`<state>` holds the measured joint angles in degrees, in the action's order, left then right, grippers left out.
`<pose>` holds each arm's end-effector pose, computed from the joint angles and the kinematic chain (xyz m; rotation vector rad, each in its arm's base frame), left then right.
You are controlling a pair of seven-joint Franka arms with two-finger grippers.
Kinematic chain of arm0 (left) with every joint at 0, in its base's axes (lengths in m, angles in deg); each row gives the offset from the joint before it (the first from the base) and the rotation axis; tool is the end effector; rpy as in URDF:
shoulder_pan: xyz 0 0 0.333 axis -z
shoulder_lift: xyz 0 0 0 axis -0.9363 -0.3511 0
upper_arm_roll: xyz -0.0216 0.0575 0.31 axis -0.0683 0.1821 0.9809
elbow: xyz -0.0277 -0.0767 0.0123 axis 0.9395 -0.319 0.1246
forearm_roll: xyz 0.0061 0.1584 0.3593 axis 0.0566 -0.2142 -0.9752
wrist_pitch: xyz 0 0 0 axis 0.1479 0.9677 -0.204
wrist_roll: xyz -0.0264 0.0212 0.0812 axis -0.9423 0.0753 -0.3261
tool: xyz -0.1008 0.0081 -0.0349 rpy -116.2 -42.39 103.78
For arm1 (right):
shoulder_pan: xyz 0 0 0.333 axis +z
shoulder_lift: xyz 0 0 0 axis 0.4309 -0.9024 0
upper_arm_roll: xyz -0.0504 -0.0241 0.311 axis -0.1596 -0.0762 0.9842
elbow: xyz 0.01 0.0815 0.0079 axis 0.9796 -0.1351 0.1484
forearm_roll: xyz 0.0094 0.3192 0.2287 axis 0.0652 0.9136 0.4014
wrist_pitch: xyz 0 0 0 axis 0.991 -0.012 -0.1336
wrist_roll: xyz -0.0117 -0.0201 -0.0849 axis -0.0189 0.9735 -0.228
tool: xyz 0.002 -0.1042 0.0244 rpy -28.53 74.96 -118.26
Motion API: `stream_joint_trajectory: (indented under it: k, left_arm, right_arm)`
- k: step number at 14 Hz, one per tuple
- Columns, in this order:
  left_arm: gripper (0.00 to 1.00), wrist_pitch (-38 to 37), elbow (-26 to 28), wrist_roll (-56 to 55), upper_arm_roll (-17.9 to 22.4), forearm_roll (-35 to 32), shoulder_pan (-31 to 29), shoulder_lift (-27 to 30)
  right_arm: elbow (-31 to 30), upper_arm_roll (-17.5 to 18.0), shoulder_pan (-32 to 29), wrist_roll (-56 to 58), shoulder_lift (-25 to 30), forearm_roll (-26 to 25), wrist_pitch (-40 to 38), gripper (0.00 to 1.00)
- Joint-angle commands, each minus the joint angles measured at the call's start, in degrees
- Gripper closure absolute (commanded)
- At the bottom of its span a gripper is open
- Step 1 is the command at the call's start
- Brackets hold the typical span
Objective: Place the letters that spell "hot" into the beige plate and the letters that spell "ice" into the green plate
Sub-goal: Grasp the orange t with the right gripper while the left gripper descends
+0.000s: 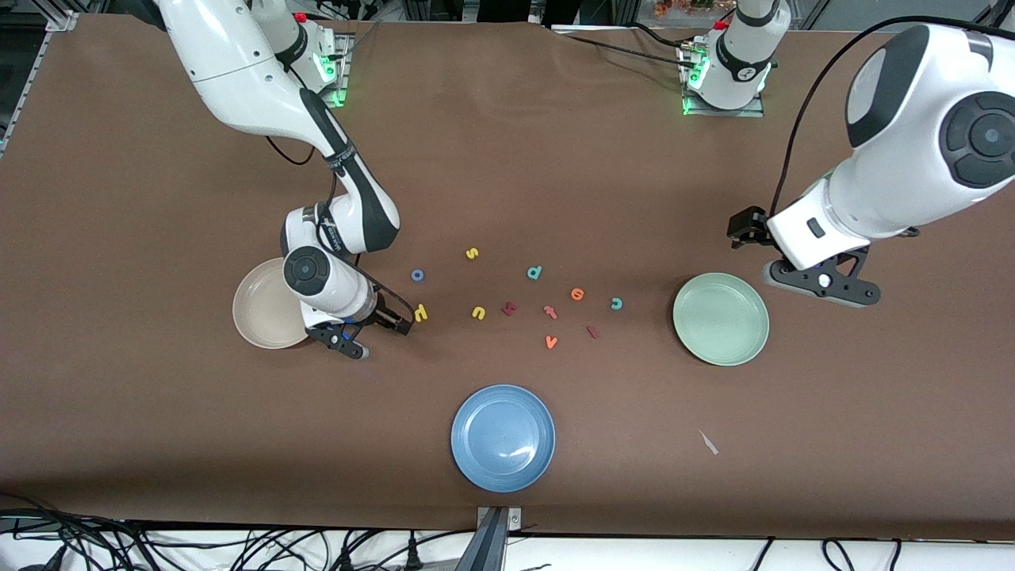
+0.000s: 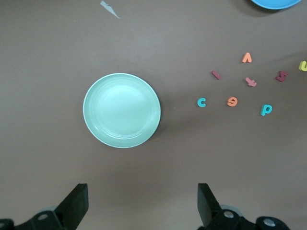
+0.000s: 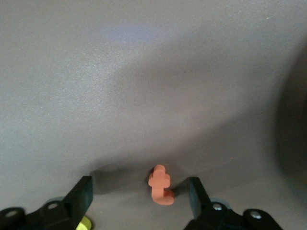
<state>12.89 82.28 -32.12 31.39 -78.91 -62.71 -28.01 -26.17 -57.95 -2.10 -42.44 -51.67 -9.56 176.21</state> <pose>0.6130 -0.1537 0.5290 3.0860 -0.4051 -0.2351 0.6199 0.2586 0.1704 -2.9922 0.7029 0.0742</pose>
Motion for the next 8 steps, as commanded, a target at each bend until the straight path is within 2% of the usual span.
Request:
stream_joint_trajectory:
  k: [1,2,5,8]
  left_arm:
    - [0.00,-1.14,-1.10,0.51,0.29,0.87,1.52,-0.34]
    - [0.00,-1.14,-1.10,0.16,0.11,0.52,2.74,-0.43]
    - [0.00,-1.14,-1.02,-3.09,-0.15,0.96,3.98,-1.48]
    - [0.00,-0.36,-1.02,-3.80,-0.33,1.22,7.31,-6.03]
  right_arm:
    - [0.16,-0.32,0.14,0.30,-0.45,0.81,0.02,0.36]
    - [0.07,-0.32,0.05,0.21,-0.45,0.81,-0.24,0.43]
    - [0.16,-0.32,-0.04,-0.14,-0.36,0.90,-1.20,0.53]
    - [0.16,-0.49,-0.13,-0.14,-0.27,0.90,-1.65,0.62]
